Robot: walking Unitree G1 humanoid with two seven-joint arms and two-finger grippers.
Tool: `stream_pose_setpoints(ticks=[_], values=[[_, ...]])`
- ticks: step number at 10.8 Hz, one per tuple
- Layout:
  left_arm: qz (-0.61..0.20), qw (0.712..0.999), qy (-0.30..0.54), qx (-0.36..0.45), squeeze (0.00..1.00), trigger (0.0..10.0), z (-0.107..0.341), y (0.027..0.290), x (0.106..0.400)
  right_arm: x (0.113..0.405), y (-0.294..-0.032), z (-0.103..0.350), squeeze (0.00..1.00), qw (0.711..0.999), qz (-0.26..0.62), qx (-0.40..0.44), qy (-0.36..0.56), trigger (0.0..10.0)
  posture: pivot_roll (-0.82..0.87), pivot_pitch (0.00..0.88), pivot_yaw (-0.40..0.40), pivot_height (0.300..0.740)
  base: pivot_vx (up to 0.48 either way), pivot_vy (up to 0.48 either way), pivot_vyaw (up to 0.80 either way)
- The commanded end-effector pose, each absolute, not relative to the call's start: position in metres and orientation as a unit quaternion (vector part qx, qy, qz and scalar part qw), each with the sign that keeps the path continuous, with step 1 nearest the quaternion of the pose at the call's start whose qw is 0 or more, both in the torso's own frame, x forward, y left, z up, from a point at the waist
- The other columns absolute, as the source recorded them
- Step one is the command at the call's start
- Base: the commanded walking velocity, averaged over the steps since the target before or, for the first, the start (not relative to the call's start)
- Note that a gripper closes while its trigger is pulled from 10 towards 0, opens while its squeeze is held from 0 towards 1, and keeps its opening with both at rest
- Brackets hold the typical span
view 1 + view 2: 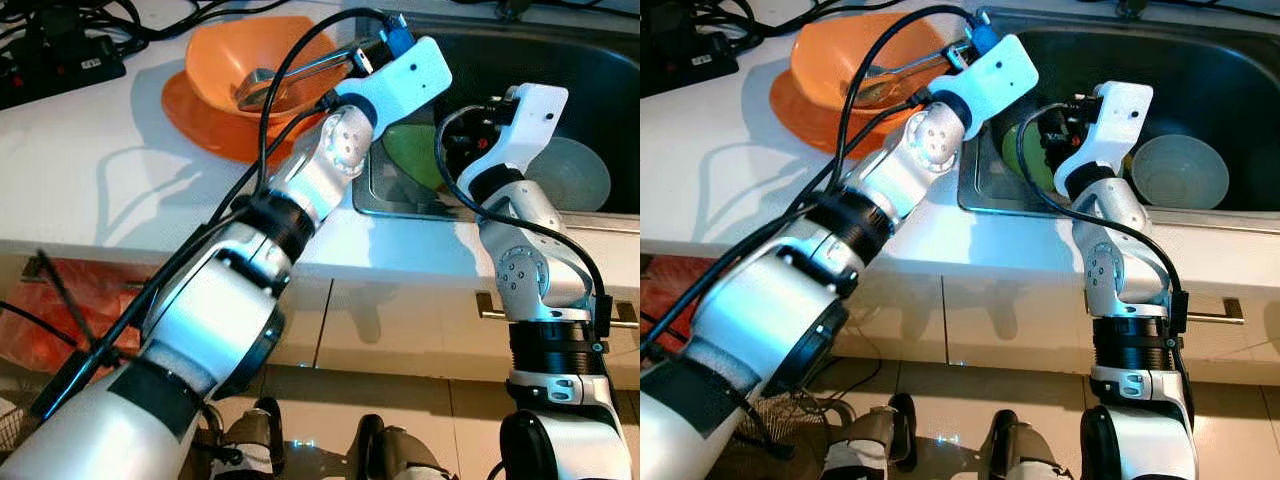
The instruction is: Kitchen organization
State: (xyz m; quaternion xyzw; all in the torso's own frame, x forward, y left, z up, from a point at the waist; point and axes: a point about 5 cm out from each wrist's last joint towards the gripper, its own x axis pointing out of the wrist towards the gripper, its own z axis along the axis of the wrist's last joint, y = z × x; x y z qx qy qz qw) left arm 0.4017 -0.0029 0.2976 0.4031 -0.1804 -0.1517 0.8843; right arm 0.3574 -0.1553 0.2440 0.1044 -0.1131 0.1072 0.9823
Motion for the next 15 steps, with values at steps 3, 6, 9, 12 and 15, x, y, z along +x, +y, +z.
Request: stream_pose_setpoints(ticks=[3,6,9,12,15], values=[[-0.127,0.878,-0.19,0.421,0.0,10.0,0.306,-0.008,0.402,0.351,-0.157,0.247,0.0,0.981,0.103,0.109,-0.122,10.0,-0.02,0.231,0.003,0.74,0.0,0.0,0.0],[-0.106,0.872,-0.19,0.439,0.0,10.0,0.306,-0.009,0.403,0.348,-0.157,0.246,0.0,0.981,0.101,0.112,-0.12,10.0,-0.03,0.238,0.005,0.74,0.0,0.0,0.0],[-0.093,0.869,-0.192,0.446,0.0,10.0,0.308,-0.01,0.403,0.342,-0.156,0.243,0.0,0.982,0.097,0.116,-0.117,10.0,-0.04,0.258,0.01,0.74,0.0,0.0,0.0],[-0.086,0.87,-0.186,0.448,0.0,10.0,0.306,-0.009,0.403,0.335,-0.155,0.24,0.0,0.982,0.096,0.122,-0.11,10.0,-0.05,0.282,0.009,0.74,0.0,0.0,0.0],[-0.066,0.869,-0.185,0.455,0.0,10.0,0.308,-0.002,0.406,0.328,-0.153,0.238,0.0,0.981,0.097,0.129,-0.104,10.0,-0.06,0.303,0.003,0.74,0.0,0.0,0.0]])
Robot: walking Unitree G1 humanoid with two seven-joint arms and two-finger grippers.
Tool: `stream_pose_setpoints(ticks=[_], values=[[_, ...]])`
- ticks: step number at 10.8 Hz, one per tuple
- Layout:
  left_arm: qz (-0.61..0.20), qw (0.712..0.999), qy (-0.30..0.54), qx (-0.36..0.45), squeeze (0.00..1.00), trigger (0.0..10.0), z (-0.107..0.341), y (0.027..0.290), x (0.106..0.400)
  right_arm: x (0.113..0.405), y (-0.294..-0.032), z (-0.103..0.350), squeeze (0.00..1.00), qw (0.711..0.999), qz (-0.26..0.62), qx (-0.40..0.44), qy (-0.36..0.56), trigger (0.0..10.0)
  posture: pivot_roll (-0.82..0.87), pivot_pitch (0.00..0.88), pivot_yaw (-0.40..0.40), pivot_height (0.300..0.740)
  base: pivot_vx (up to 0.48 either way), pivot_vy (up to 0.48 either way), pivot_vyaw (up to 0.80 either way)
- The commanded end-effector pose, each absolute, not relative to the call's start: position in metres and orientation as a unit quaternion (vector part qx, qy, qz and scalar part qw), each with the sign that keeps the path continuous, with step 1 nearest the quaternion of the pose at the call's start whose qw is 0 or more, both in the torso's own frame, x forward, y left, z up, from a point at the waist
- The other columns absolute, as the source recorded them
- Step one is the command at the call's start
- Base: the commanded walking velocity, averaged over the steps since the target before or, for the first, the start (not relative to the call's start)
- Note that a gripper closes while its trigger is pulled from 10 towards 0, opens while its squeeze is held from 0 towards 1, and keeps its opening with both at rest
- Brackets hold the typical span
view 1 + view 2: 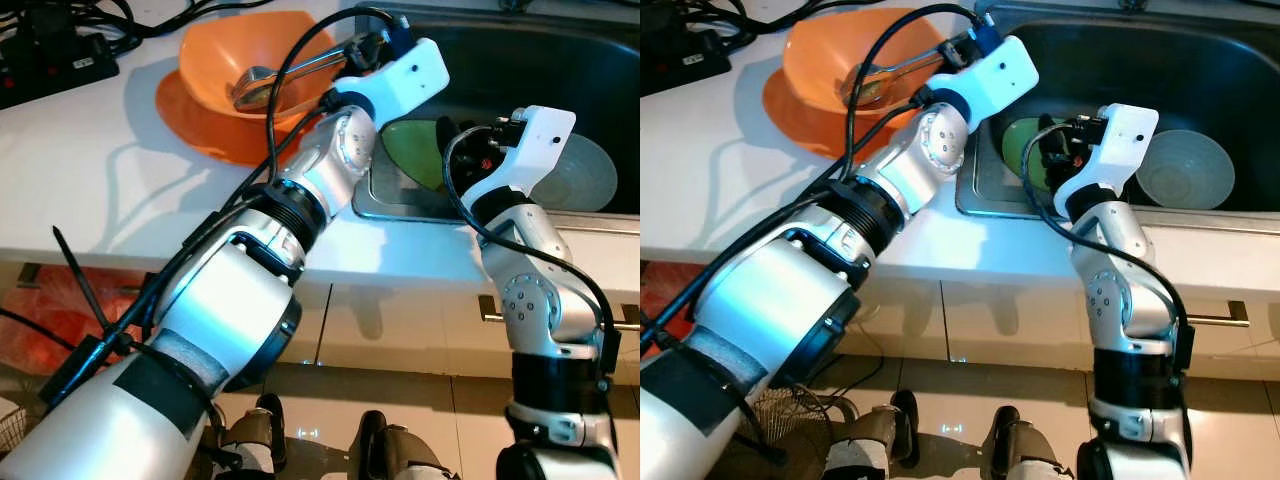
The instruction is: Kitchen organization
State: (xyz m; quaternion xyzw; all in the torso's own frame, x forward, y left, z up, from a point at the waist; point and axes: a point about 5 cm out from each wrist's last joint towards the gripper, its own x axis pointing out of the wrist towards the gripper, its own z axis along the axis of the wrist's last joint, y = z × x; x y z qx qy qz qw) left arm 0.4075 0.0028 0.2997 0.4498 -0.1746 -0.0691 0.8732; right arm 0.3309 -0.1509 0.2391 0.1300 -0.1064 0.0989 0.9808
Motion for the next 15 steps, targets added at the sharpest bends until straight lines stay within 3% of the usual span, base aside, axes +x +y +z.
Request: stream_pose_setpoints(ticks=[1,3,4,14,15], values=[[-0.052,0.867,-0.189,0.458,0.0,10.0,0.312,0.003,0.407,0.326,-0.151,0.237,0.0,0.981,0.098,0.132,-0.101,10.0,-0.06,0.306,0.002,0.74,0.0,0.0,0.0],[-0.042,0.867,-0.186,0.46,0.0,10.0,0.313,0.009,0.41,0.324,-0.151,0.236,0.0,0.981,0.098,0.134,-0.098,10.0,-0.06,0.313,0.001,0.74,0.0,0.0,0.0],[-0.04,0.868,-0.187,0.458,0.0,0.0,0.314,0.01,0.41,0.324,-0.151,0.236,0.0,0.981,0.097,0.135,-0.097,10.0,-0.06,0.313,0.001,0.74,0.0,0.0,0.0],[-0.054,0.876,-0.194,0.438,0.0,0.3,0.314,0.005,0.408,0.327,-0.152,0.233,0.0,0.982,0.092,0.136,-0.089,10.0,-0.04,0.31,0.006,0.74,0.0,0.0,0.0],[-0.065,0.877,-0.203,0.431,0.0,10.0,0.314,0.0,0.406,0.328,-0.152,0.233,0.0,0.983,0.092,0.136,-0.088,10.0,-0.04,0.311,0.006,0.74,0.0,0.0,0.0]])
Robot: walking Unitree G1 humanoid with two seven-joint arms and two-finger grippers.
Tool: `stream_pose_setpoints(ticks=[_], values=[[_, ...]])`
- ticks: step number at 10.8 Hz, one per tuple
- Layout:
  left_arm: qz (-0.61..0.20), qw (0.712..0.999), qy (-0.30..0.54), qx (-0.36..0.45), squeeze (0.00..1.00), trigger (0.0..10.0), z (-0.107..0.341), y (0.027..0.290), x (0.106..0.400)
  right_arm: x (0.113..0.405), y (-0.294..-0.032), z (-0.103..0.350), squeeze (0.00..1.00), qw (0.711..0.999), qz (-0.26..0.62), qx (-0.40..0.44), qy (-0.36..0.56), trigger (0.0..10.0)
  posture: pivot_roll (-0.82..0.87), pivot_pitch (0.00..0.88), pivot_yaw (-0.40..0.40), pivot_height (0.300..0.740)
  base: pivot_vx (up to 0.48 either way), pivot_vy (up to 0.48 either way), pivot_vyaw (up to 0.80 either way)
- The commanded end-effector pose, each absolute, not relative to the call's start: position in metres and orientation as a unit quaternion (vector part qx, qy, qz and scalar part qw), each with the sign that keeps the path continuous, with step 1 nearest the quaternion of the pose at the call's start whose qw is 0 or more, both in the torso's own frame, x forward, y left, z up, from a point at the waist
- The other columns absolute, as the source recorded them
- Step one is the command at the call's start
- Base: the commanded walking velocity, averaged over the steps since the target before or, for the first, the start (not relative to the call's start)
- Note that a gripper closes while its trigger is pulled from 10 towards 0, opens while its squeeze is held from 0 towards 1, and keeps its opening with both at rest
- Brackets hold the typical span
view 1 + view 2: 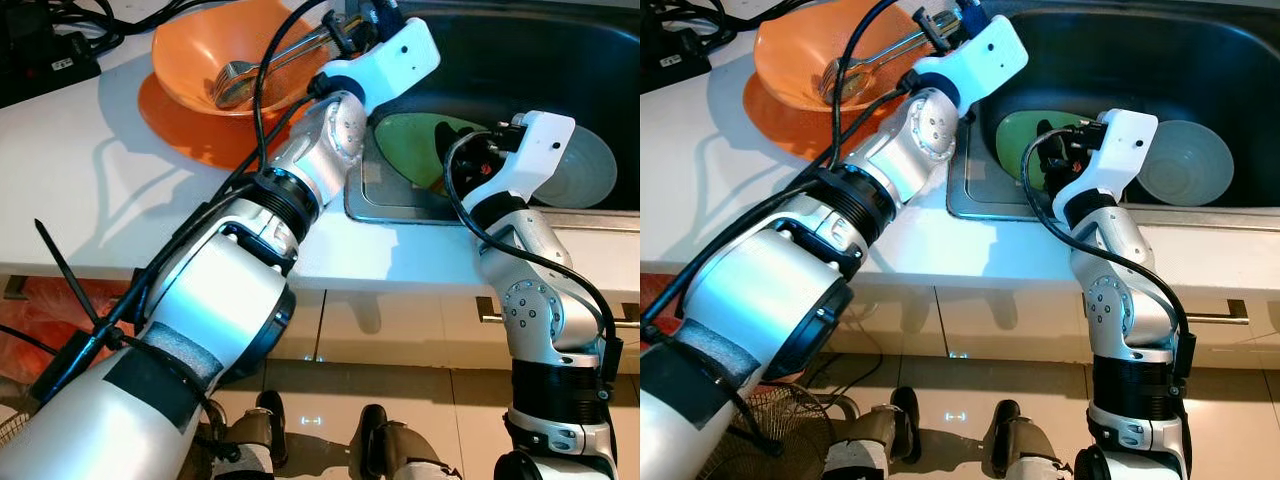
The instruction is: Kitchen organization
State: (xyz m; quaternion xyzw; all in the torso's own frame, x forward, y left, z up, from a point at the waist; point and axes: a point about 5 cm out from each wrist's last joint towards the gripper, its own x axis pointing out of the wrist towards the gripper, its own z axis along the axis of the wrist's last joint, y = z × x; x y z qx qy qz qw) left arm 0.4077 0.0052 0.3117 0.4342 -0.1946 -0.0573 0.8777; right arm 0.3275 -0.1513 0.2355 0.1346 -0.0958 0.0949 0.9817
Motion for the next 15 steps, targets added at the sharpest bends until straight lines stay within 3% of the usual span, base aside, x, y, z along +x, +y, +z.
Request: stream_pose_setpoints(ticks=[1,5,8,9,10,13,15], values=[[-0.073,0.879,-0.214,0.42,0.0,10.0,0.317,-0.004,0.404,0.328,-0.152,0.232,0.0,0.983,0.092,0.136,-0.088,10.0,-0.03,0.311,0.008,0.74,0.0,0.0,0.0],[-0.089,0.908,-0.242,0.329,0.0,10.0,0.35,0.0,0.4,0.332,-0.151,0.233,0.0,0.982,0.093,0.138,-0.09,10.0,-0.01,0.298,0.006,0.74,0.0,0.0,0.0],[-0.143,0.94,-0.186,0.248,0.0,10.0,0.353,0.026,0.411,0.333,-0.15,0.234,0.0,0.981,0.093,0.139,-0.095,10.0,-0.01,0.286,0.016,0.74,0.0,0.0,0.0],[-0.162,0.947,-0.175,0.214,0.34,10.0,0.353,0.038,0.414,0.333,-0.15,0.234,0.0,0.981,0.092,0.14,-0.096,10.0,-0.01,0.285,0.019,0.74,0.0,0.0,0.0],[-0.157,0.95,-0.172,0.206,1.0,10.0,0.355,0.047,0.416,0.333,-0.151,0.234,0.0,0.981,0.091,0.141,-0.097,10.0,-0.01,0.285,0.02,0.74,0.0,0.0,0.0],[-0.161,0.953,-0.181,0.181,1.0,10.0,0.368,0.065,0.417,0.336,-0.15,0.235,0.0,0.981,0.091,0.142,-0.099,10.0,0.0,0.284,0.021,0.74,0.0,0.0,0.0],[-0.162,0.947,-0.218,0.169,1.0,10.0,0.392,0.097,0.414,0.337,-0.15,0.236,0.0,0.98,0.09,0.144,-0.103,10.0,0.01,0.277,0.027,0.74,0.0,0.0,0.0]])
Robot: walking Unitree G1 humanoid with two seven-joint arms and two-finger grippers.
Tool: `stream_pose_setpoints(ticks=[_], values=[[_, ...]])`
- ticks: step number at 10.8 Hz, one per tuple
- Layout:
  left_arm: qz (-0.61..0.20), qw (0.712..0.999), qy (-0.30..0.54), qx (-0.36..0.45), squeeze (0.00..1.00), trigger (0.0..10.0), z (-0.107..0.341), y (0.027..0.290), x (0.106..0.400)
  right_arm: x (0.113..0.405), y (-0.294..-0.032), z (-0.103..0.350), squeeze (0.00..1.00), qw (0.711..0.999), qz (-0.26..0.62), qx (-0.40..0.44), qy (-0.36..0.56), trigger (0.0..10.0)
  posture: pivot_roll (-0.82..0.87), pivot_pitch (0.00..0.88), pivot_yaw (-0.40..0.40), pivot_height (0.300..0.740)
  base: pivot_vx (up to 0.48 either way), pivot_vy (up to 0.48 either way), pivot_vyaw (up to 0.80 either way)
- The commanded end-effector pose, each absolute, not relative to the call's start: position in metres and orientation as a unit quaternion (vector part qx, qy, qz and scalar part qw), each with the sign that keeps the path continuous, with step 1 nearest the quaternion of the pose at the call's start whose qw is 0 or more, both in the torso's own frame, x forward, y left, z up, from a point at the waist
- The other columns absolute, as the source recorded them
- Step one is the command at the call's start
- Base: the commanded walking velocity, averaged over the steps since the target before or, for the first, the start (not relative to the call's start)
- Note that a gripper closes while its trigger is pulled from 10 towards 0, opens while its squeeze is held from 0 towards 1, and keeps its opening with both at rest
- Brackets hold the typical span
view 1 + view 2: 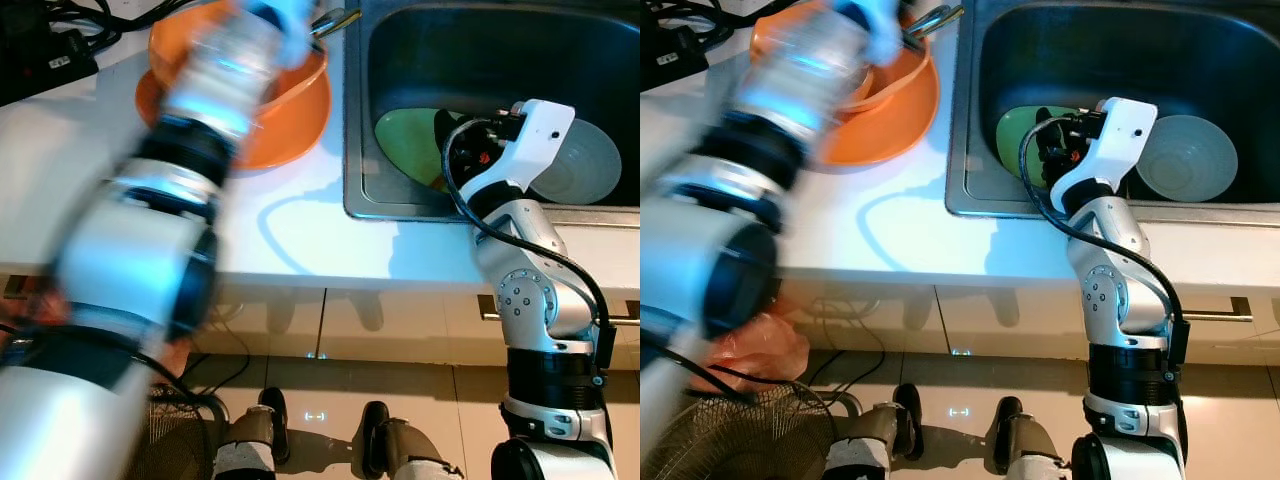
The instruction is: Kitchen organization
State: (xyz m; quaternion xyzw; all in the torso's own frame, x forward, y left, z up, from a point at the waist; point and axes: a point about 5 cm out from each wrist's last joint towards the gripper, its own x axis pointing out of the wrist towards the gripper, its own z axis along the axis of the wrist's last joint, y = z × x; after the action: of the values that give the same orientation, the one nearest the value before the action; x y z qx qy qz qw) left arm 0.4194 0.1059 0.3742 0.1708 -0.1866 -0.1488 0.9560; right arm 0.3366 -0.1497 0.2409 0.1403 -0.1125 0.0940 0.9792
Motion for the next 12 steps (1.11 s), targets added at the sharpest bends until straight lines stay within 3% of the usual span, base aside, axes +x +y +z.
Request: stream_pose_setpoints(ticks=[1,5,9,11,12], values=[[-0.168,0.946,-0.221,0.169,1.0,10.0,0.393,0.108,0.414,0.338,-0.149,0.237,0.0,0.98,0.091,0.146,-0.105,10.0,0.02,0.273,0.03,0.74,0.0,0.0,0.0],[-0.194,0.956,-0.173,0.134,1.0,10.0,0.346,0.177,0.414,0.342,-0.142,0.239,0.0,0.976,0.1,0.156,-0.113,10.0,0.04,0.241,0.036,0.74,0.0,0.0,0.0],[-0.221,0.942,-0.235,0.095,1.0,10.0,0.324,0.193,0.393,0.345,-0.143,0.243,0.0,0.974,0.103,0.16,-0.124,10.0,0.05,0.22,0.021,0.74,0.0,0.0,0.0],[-0.218,0.934,-0.273,0.072,1.0,10.0,0.353,0.203,0.385,0.347,-0.143,0.243,0.0,0.974,0.103,0.16,-0.125,10.0,0.06,0.224,0.019,0.74,0.0,0.0,0.0],[-0.235,0.931,-0.259,0.102,1.0,10.0,0.358,0.196,0.385,0.347,-0.142,0.243,0.0,0.973,0.104,0.161,-0.125,10.0,0.06,0.226,0.021,0.74,0.0,0.0,0.0]])
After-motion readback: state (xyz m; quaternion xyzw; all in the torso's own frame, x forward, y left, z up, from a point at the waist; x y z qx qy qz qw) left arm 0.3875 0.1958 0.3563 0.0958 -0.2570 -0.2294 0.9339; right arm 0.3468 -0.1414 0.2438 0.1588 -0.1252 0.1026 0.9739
